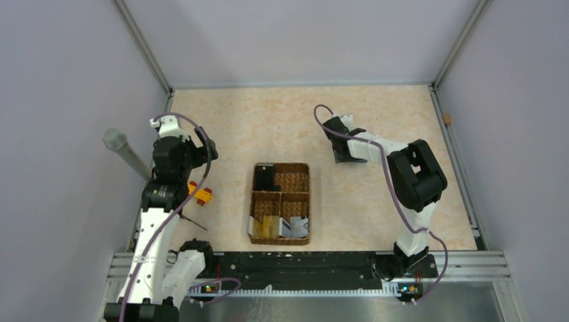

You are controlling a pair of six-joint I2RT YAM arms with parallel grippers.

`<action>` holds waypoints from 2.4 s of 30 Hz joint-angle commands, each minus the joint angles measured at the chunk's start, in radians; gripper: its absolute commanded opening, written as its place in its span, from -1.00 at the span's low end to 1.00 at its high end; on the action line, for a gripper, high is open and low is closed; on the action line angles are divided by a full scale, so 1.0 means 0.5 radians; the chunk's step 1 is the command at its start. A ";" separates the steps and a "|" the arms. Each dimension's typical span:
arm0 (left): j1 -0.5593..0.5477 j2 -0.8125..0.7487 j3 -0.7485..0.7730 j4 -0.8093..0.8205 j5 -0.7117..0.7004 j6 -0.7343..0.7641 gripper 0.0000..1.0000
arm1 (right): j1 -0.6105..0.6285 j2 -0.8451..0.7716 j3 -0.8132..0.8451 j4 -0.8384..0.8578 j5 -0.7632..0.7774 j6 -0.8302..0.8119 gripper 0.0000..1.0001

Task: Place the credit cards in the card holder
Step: Pick up the card holder from the center of the board, then open the card holder at the center of the board.

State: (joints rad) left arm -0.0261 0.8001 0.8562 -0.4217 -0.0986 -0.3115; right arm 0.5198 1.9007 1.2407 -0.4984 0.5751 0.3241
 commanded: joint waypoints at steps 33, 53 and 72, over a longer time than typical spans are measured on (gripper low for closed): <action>0.012 -0.095 -0.074 0.354 0.926 -0.034 0.97 | 0.022 -1.283 -0.357 0.627 -1.553 0.107 -1.00; -0.620 0.084 -0.270 2.212 1.755 -1.324 0.97 | 0.022 -1.550 -0.646 2.711 -3.265 1.301 -1.00; -0.810 0.264 -0.229 2.544 1.889 -1.382 -0.88 | 0.042 -1.452 -0.696 2.483 -3.252 1.128 -1.00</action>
State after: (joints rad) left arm -0.4282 0.9489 0.7265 0.8303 0.8371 -1.0435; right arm 0.5282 1.1816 0.8951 0.8337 -1.0931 1.0027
